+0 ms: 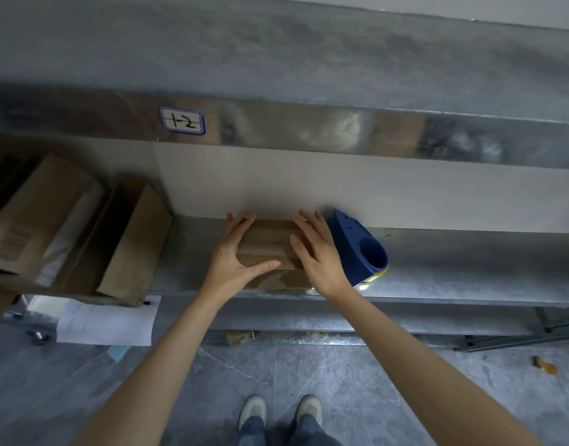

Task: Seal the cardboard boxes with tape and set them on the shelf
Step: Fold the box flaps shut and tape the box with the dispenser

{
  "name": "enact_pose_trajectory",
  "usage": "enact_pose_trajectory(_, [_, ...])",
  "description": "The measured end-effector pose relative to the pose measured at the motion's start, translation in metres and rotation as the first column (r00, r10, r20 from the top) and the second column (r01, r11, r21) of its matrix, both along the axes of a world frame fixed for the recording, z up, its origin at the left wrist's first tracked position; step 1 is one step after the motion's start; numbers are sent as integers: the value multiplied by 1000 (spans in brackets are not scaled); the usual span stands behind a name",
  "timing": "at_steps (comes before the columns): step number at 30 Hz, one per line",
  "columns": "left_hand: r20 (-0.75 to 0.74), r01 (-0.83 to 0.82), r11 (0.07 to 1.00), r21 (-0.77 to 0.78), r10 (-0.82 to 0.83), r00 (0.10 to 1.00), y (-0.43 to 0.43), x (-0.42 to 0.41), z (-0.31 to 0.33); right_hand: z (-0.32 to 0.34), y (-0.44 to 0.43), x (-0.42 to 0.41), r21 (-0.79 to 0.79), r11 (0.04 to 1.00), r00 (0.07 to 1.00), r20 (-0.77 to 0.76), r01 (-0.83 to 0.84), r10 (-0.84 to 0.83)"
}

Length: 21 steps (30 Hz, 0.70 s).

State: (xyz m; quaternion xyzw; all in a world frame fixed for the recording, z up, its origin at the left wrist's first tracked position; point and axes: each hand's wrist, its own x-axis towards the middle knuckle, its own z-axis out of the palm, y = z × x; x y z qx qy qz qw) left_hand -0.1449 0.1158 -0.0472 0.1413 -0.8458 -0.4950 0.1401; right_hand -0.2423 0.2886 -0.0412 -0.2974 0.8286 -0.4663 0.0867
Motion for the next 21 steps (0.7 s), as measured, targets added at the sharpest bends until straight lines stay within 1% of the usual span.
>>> enact_pose_trajectory(1, [-7,31,995,-98,-32,999,-4,1,-2,0,2,-1,83,996,994,-100,-39,48])
enact_pose_trajectory(2, [-13,65,969,-238,-71,997,-9,2,-5,1,5,-3,191,979,971,-211,-73,114])
enact_pose_trajectory(3, [-16,97,917,-386,-112,994,-13,3,-7,2,7,-5,298,950,934,-304,-96,190])
enact_pose_trajectory(4, [-14,120,855,-505,-147,989,-17,4,-7,4,9,-7,384,916,892,-364,-120,269])
enact_pose_trajectory(5, [-8,137,803,-580,-174,985,-19,4,-6,6,11,-10,448,881,852,-392,-153,347])
enact_pose_trajectory(6, [-1,149,772,-618,-191,982,-21,4,-5,8,13,-11,496,846,814,-401,-193,421])
enact_pose_trajectory(8, [15,170,742,-649,-211,977,-21,3,-4,9,14,-16,571,779,750,-389,-259,534])
enact_pose_trajectory(10, [25,185,728,-660,-225,974,-21,3,-3,10,16,-20,609,742,718,-380,-279,583])
enact_pose_trajectory(13, [4,174,757,-630,-221,975,-19,4,-2,11,16,-19,607,749,714,-398,-265,576])
enact_pose_trajectory(15, [-25,134,827,-546,-176,984,-14,4,-5,7,14,-14,549,803,760,-412,-233,502])
enact_pose_trajectory(17, [-71,65,934,-351,-96,993,-7,4,-7,1,9,-9,411,895,853,-391,-174,345])
enact_pose_trajectory(18, [-81,38,969,-244,-59,995,-4,3,-7,-1,6,-7,320,938,900,-356,-135,251])
enact_pose_trajectory(19, [-77,20,987,-158,-32,997,-1,2,-7,-3,4,-5,229,969,938,-304,-96,164])
enact_pose_trajectory(21, [-55,-5,998,-57,2,998,1,1,-7,-6,-1,-4,65,998,981,-190,-26,38])
